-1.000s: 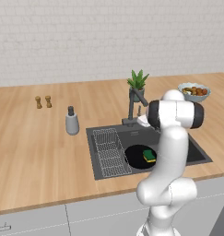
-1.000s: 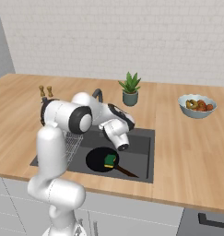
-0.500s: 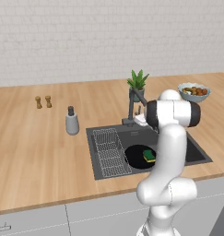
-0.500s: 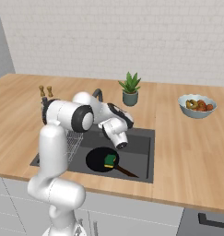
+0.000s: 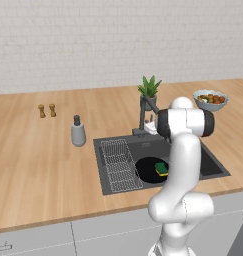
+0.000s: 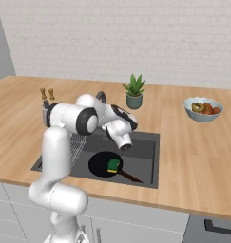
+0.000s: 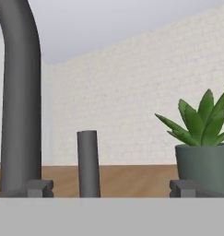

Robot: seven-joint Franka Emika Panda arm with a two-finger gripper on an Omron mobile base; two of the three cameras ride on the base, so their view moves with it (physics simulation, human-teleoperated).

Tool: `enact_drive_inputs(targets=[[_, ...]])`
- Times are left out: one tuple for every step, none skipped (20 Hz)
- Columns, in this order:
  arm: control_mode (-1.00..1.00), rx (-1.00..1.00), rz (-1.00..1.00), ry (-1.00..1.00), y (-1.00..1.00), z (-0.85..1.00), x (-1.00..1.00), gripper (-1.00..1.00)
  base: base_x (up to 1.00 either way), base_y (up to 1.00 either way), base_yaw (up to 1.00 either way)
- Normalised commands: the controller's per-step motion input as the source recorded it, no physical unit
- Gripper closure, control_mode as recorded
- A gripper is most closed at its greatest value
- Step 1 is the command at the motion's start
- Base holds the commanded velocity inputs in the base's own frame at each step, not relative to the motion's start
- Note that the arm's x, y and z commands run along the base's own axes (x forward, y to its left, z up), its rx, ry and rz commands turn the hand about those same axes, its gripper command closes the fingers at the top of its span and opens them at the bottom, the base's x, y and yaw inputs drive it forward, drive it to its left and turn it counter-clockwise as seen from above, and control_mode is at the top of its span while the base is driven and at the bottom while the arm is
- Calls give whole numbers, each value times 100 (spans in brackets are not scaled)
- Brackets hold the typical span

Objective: Pick the pan and sponge and place them into the sink. Then turn on the water.

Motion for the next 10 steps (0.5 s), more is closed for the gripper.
enact_drive_inputs(targets=[[-100,0,-1,0,0,0,14,-100,0,0,0],[-100,0,-1,0,-1,0,12,-100,0,0,0],[-100,0,-1,0,-2,0,10,-100,0,0,0],[-100,0,-1,0,-2,0,8,-100,0,0,0],[-100,0,0,0,-3,0,4,-100,0,0,0],[-100,0,0,0,-4,0,3,-100,0,0,0],[-100,0,0,0,-4,0,1,-100,0,0,0],[-100,0,0,0,-3,0,0,-100,0,0,0],[-100,0,0,0,-4,0,0,-100,0,0,0],[-100,0,0,0,-6,0,0,-100,0,0,0]])
